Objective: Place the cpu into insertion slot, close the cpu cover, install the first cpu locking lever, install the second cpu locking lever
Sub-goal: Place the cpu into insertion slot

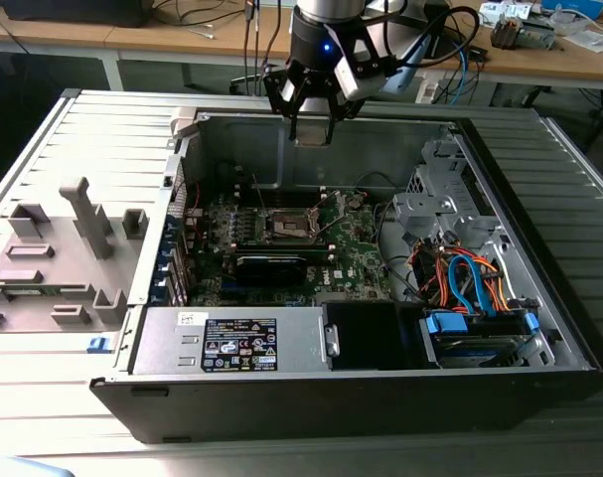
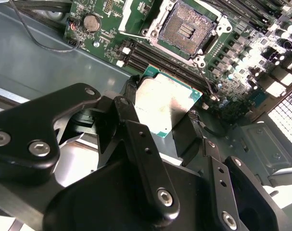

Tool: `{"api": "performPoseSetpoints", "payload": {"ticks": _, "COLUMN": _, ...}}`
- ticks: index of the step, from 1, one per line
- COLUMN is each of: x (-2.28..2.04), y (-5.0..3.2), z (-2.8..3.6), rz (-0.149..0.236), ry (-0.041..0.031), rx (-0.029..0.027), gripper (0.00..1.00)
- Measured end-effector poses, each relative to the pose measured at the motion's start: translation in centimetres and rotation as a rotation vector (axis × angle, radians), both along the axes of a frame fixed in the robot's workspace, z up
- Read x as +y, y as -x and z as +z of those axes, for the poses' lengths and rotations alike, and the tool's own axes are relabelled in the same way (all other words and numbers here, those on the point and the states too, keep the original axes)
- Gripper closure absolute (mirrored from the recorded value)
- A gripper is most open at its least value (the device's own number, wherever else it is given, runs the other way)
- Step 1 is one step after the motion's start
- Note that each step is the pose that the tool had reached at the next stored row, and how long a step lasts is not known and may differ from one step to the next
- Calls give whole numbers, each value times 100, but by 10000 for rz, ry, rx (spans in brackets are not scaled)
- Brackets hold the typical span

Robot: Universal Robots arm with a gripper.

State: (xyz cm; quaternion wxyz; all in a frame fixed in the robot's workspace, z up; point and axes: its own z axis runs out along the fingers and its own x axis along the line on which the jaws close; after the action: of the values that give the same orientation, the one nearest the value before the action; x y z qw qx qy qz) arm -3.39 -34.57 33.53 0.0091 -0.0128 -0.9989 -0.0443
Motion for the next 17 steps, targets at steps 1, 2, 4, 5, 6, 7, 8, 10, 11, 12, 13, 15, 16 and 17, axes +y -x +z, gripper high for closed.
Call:
{"api": "performPoseSetpoints", "payload": {"ticks": 1, "x": 0, "y": 0, "z": -2, "rz": 0, "ry": 0, "rx": 0, "gripper": 45}}
{"api": "performPoseSetpoints", "payload": {"ticks": 2, "x": 0, "y": 0, "z": -4, "rz": 0, "ry": -1, "rx": -1, "gripper": 45}}
{"api": "performPoseSetpoints", "payload": {"ticks": 4, "x": 0, "y": 0, "z": -10, "rz": 0, "ry": 0, "rx": 0, "gripper": 45}}
{"api": "performPoseSetpoints", "payload": {"ticks": 5, "x": 0, "y": 0, "z": -13, "rz": 0, "ry": 0, "rx": 0, "gripper": 45}}
{"api": "performPoseSetpoints", "payload": {"ticks": 6, "x": 0, "y": 0, "z": -14, "rz": 0, "ry": 0, "rx": 0, "gripper": 45}}
{"api": "performPoseSetpoints", "payload": {"ticks": 7, "x": 0, "y": 0, "z": -16, "rz": 0, "ry": -1, "rx": -1, "gripper": 45}}
{"api": "performPoseSetpoints", "payload": {"ticks": 8, "x": 0, "y": 0, "z": -19, "rz": 0, "ry": -1, "rx": 0, "gripper": 45}}
{"api": "performPoseSetpoints", "payload": {"ticks": 10, "x": 0, "y": 0, "z": -22, "rz": 0, "ry": 0, "rx": 0, "gripper": 45}}
{"api": "performPoseSetpoints", "payload": {"ticks": 11, "x": 0, "y": 0, "z": -24, "rz": 0, "ry": 0, "rx": -1, "gripper": 45}}
{"api": "performPoseSetpoints", "payload": {"ticks": 12, "x": 0, "y": 0, "z": -28, "rz": 0, "ry": -2, "rx": -1, "gripper": 45}}
{"api": "performPoseSetpoints", "payload": {"ticks": 13, "x": 0, "y": 0, "z": -30, "rz": 0, "ry": -1, "rx": -1, "gripper": 45}}
{"api": "performPoseSetpoints", "payload": {"ticks": 15, "x": 0, "y": 0, "z": -34, "rz": 0, "ry": 0, "rx": 0, "gripper": 45}}
{"api": "performPoseSetpoints", "payload": {"ticks": 16, "x": 0, "y": 0, "z": -36, "rz": 0, "ry": 1, "rx": 0, "gripper": 45}}
{"api": "performPoseSetpoints", "payload": {"ticks": 17, "x": 0, "y": 0, "z": -37, "rz": 0, "ry": 0, "rx": -1, "gripper": 45}}
